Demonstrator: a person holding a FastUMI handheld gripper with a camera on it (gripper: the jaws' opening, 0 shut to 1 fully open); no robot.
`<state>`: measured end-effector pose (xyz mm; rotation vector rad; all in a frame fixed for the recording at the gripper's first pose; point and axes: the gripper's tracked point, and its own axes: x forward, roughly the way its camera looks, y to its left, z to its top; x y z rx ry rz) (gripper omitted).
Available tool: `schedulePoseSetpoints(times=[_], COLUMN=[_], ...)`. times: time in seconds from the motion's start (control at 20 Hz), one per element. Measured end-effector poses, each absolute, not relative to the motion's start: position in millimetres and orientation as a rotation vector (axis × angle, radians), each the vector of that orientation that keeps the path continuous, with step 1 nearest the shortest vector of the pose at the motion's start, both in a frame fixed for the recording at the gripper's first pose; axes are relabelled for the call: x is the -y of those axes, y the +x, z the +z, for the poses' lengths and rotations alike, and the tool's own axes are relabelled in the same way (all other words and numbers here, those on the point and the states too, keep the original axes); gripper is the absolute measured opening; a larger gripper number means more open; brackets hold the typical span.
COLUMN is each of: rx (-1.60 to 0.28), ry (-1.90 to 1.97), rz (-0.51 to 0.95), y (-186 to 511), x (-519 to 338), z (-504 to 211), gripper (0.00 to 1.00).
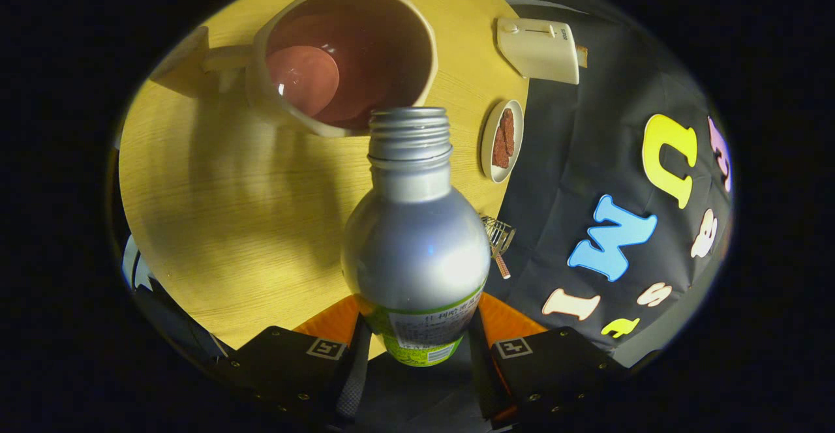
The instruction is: Take the bottle from table, then pour the juice into the cup, finally place the bottle on the coaster
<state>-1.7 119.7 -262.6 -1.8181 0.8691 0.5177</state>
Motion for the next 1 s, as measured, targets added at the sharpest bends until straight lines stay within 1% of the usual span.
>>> schedulePoseSetpoints(times=[0.35, 1.0], rx=[-0.838, -0.867], ry=[-1.919, -1.98], rz=[0.522, 0.52], y=[3.5, 1.2], x=[-125.1, -129.2], z=[-255.5, -247.7], gripper=[0.68, 0.68])
